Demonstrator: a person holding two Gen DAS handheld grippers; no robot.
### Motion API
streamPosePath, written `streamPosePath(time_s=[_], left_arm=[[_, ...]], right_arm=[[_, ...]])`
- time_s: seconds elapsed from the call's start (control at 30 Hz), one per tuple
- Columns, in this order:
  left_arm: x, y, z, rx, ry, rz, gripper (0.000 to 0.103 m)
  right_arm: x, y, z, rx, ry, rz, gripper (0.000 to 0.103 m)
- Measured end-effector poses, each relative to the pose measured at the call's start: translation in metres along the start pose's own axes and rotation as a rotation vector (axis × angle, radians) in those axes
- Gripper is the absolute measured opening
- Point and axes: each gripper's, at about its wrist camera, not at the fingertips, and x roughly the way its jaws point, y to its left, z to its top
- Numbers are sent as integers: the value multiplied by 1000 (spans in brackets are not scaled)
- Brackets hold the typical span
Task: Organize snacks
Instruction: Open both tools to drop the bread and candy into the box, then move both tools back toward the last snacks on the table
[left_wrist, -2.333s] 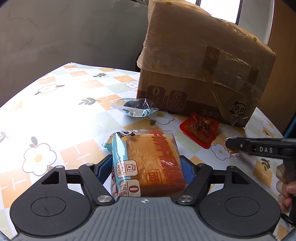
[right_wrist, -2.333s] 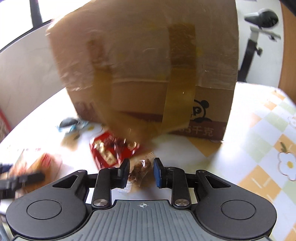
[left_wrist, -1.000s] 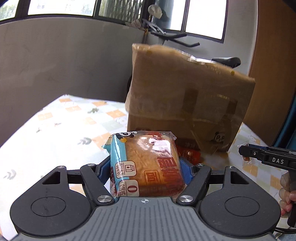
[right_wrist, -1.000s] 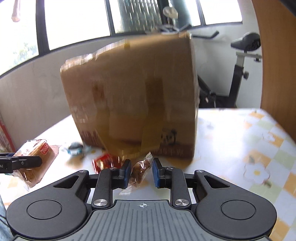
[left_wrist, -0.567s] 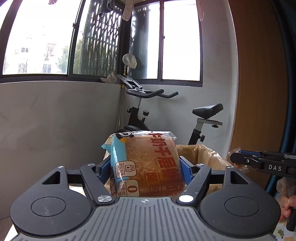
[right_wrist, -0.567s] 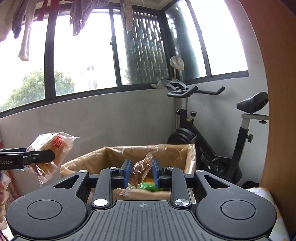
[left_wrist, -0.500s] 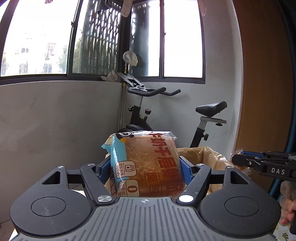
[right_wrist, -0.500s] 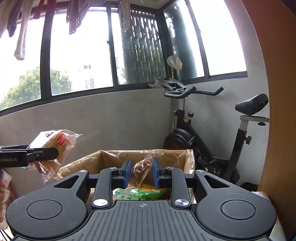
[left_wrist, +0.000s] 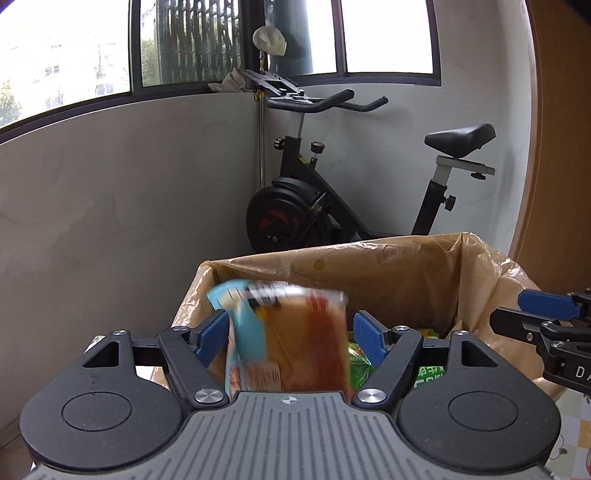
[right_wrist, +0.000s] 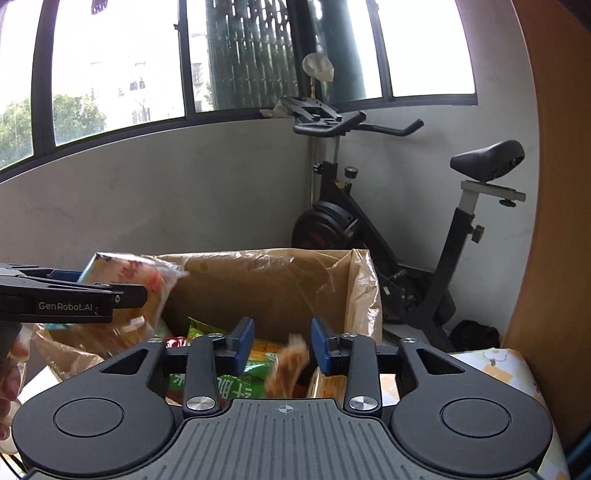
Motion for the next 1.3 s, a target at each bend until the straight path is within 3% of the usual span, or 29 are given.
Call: streamPosePath(time_s=[0.07, 0.13, 0.2, 0.27, 0.47, 0.63, 0.77, 0.97, 1.13, 1.3], left_arm=[[-9, 1, -1, 24, -23, 0, 88], [-16, 2, 0, 26, -38, 7, 88], [-22, 5, 3, 12, -46, -5, 88], [-31, 9, 4, 1, -57, -15, 88], [-59, 27, 1, -18, -94, -7, 89], [-85, 59, -16, -66, -113, -35, 89], [-98, 82, -40, -41, -114, 0, 89], [-90, 114, -83, -106, -23, 17, 88], [-71, 121, -115, -154, 30, 4, 88], [-51, 118, -144, -159, 68, -8, 88]], right_arm=[[-7, 1, -1, -6, -20, -7, 55], [-12, 1, 0, 9, -36, -1, 57], [-22, 3, 0, 14, -75, -5, 66], [-31, 6, 0, 5, -114, -14, 81], [-61, 17, -6, 22, -166, -29, 103], [-80, 24, -22, 24, -171, -55, 103], [-95, 21, -44, 79, -188, -33, 103], [-103, 18, -92, 156, -145, -60, 103], [-87, 27, -141, 179, -24, -139, 103], [-56, 44, -179, 265, 164, -128, 103]])
